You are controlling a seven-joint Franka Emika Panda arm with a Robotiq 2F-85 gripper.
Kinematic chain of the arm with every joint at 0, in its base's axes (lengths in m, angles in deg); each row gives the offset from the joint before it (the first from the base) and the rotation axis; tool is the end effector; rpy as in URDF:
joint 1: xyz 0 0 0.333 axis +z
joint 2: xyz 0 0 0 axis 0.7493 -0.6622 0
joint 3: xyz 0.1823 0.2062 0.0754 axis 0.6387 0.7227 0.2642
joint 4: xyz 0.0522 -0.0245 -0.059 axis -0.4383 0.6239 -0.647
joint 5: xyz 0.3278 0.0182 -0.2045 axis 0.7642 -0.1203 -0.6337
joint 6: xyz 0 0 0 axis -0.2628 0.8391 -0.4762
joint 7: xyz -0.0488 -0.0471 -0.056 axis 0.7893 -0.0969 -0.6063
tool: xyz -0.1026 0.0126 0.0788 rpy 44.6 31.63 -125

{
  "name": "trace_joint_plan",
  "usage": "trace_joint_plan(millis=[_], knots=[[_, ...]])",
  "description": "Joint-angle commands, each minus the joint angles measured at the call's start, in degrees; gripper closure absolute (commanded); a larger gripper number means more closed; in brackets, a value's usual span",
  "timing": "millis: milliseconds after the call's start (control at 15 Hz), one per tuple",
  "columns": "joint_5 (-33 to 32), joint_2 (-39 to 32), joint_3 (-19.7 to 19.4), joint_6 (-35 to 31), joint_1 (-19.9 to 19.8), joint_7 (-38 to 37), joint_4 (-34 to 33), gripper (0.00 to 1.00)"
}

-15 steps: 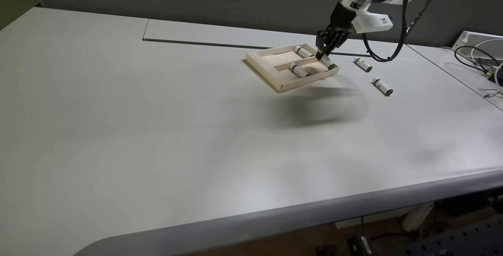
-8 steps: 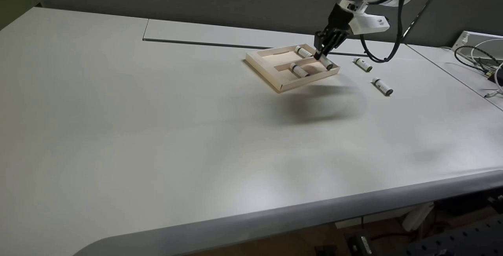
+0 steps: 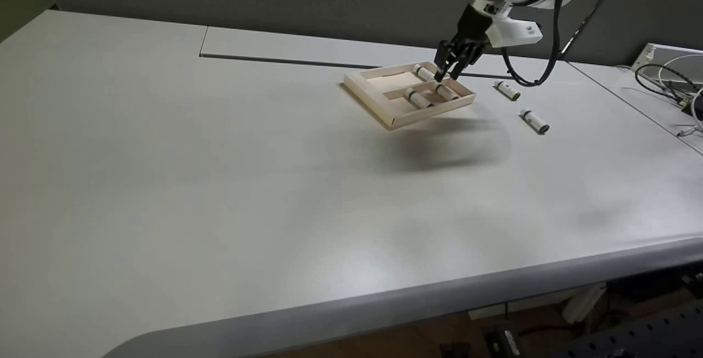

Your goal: Put the bottle in the lower half of the box

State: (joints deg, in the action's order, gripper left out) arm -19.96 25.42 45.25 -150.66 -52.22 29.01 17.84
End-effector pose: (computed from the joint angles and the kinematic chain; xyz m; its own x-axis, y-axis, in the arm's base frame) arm 0.6694 -0.0089 0.0888 0.9459 0.2771 0.1690 0.2775 -0.9605 0.0216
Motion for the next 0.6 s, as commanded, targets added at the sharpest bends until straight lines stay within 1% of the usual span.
trace_joint_plan(millis=[0,133,200,267,333,400,533], knots=[[-0.7,2.6,0.2,0.8,-0.1,-1.5,0.9,0.12],[-0.5,5.2,0.5,1.1,-0.5,-1.1,2.6,0.02],[-0.5,6.5,0.8,2.0,-0.9,-0.5,3.3,0.00],[0.3,8.5,2.5,4.4,-2.4,1.8,4.7,0.00],[2.0,10.5,5.1,5.9,-4.5,4.6,6.4,0.00],[0.1,5.1,1.9,3.4,-1.5,1.3,1.4,0.00],[1.4,7.9,3.8,5.4,-3.1,3.5,3.3,0.00]])
